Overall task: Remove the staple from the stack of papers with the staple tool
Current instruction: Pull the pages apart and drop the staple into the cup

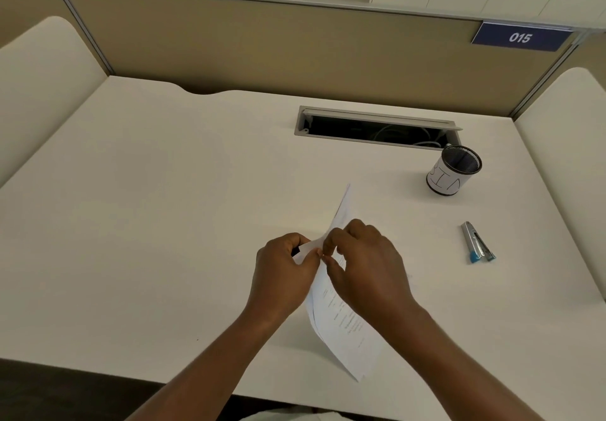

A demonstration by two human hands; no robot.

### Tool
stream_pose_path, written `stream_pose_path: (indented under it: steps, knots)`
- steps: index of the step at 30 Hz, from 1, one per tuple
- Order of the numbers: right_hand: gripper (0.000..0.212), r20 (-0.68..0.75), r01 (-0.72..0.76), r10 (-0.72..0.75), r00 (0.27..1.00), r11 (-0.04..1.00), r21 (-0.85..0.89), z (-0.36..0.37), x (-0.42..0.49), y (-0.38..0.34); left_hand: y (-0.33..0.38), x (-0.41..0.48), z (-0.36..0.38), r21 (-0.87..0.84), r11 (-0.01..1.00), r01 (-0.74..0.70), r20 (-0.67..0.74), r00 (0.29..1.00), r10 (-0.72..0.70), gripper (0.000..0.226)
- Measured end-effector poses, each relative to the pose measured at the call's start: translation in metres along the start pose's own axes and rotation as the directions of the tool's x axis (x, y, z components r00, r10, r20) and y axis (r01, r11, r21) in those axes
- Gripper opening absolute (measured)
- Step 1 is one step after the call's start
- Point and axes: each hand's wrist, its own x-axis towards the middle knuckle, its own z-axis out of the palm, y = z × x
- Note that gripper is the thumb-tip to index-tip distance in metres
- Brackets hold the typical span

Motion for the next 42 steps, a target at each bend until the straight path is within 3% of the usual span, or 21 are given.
stream_pose_path:
  steps: [4,8,12,17,25,29,37,42]
  knots:
    - [0.005,-0.010,-0.019,0.021,1.000,0.993,0.119,-0.003,0.000,0.002,0.002,-0.002,0.001,0.007,1.000,-0.004,-0.009,1.000,0.005,0.015]
    - [0.006,-0.098,-0.036,0.062,0.993,0.968,0.247,0.005,-0.010,0.005,0.002,0.001,0.000,-0.135,0.980,0.147,0.016,0.989,-0.146,0.012]
    - [0.012,-0.184,-0.045,0.151,0.971,0.875,0.481,0.015,-0.017,0.008,0.000,-0.001,0.002,-0.202,0.941,0.271,0.067,0.963,-0.262,0.013]
    - [0.007,0.016,-0.233,0.343,0.939,0.603,0.763,0.021,-0.014,0.018,-0.002,-0.003,0.003,-0.165,0.951,0.262,0.076,0.965,-0.252,0.012]
    - [0.013,0.231,-0.449,0.482,0.845,0.405,0.796,0.033,0.015,0.097,-0.009,0.005,-0.009,0.046,0.999,-0.002,0.076,0.997,-0.001,0.017]
    - [0.008,0.185,-0.481,0.565,0.804,0.435,0.761,0.031,0.032,0.138,-0.013,0.014,-0.012,0.120,0.990,-0.078,0.041,0.996,0.074,0.016]
    - [0.009,-0.198,-0.529,0.739,0.644,0.616,0.583,-0.011,0.092,0.233,-0.014,0.036,-0.006,0.231,0.966,-0.118,0.004,0.993,0.120,0.017]
    - [0.014,-0.261,-0.653,0.784,0.564,0.616,0.441,-0.041,0.122,0.283,-0.008,0.047,0.002,0.263,0.957,-0.122,-0.011,0.992,0.129,0.016]
